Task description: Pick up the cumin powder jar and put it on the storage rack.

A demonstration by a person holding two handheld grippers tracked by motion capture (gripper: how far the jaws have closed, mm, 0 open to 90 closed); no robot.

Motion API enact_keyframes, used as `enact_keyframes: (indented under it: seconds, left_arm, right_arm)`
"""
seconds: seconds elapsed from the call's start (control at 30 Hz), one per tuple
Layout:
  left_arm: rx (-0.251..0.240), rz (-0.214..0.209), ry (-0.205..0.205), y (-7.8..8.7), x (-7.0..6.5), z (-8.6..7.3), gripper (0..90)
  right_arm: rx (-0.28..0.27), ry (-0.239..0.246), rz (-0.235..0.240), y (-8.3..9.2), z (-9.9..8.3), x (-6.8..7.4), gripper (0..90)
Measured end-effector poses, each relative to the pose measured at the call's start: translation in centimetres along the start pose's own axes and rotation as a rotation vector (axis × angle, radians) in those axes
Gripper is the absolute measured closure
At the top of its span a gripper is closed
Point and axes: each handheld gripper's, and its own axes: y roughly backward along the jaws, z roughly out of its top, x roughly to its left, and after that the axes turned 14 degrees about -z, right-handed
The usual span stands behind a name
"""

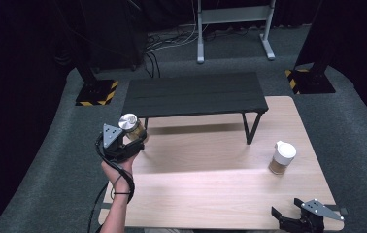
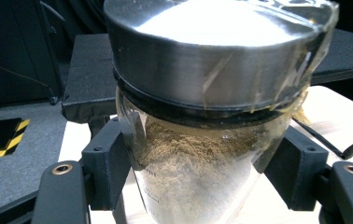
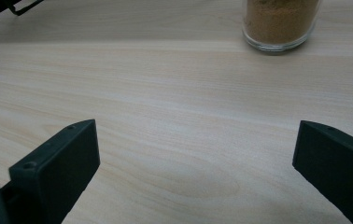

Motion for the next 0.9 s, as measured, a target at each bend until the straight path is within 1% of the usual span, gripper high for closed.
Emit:
enact_keyframes:
  seconds: [0.57,0.9]
  left_arm:
    - [-0.008,0.003,-0.028,-0.4,-0.3,1.7,30.3]
    - [-0.006,0.000,-0.026,-1.1,-0.4,2.3,30.3]
  right_arm:
    - [0.004,0.000,-0.006,0.1,-0.1,-0.1,0.0]
    - [0.001,-0.009,-0.013,0.4,-0.1,-0.4,0.0]
